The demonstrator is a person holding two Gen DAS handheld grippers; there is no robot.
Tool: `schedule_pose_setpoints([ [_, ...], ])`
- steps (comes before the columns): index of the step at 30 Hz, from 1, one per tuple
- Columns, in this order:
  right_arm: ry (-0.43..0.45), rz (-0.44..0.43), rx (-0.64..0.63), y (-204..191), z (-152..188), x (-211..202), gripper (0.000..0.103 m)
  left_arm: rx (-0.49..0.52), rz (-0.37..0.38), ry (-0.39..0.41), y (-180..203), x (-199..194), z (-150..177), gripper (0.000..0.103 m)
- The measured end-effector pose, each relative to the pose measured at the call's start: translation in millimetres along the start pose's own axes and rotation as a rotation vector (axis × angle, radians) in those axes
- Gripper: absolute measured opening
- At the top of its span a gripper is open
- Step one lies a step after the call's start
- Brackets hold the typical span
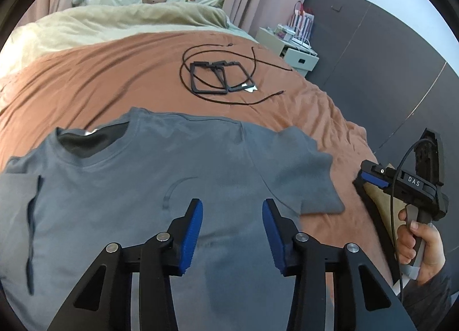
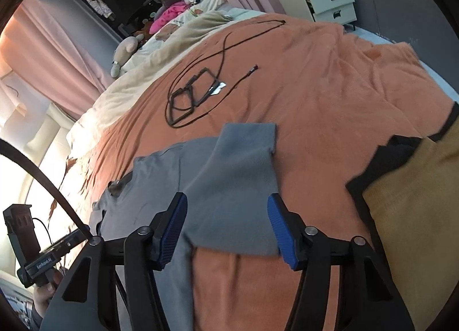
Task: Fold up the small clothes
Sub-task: 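Grasp the other sleeve edge with the right tool and fold it over the body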
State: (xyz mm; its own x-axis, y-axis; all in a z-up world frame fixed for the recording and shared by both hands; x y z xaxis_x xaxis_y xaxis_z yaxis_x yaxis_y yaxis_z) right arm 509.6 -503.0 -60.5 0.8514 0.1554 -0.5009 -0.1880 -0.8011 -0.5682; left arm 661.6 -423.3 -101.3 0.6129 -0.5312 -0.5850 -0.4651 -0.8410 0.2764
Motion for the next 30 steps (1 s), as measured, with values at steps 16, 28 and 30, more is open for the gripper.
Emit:
schedule_pose_setpoints([
  [16, -0.064, -0.102, 0.185, 52.1, 1.1, 88.1, 0.056, 0.033, 0.061, -0.039, 7.6, 97.1, -3.2, 0.019],
  [28, -0.117, -0.141, 0.296, 71.0, -1.7, 111.8, 0.008, 0.070, 0.118, -0.138, 41.3, 142.7, 25.9, 0.013],
  [30, -0.101, -0.146, 0.280, 63.4, -7.1, 107.8, 0.007, 0.069, 0.113, -0.158, 43.0, 148.4, 33.1, 0.013],
])
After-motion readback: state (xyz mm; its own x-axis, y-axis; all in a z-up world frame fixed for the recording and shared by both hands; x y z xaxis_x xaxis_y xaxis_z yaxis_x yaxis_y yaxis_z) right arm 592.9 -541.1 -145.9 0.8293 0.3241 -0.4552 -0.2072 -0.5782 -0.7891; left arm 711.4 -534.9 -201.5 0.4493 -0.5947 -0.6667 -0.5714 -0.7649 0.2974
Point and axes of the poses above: each gripper's, at about its wrist camera, not at the fingertips, and x roughly the way its jaws point, y to its right, z to its underside, the point moved 4 cm from there along x, roughly the way its jaws point, and after that the axes turned 15 degrees about y, right-handed, at the moved point
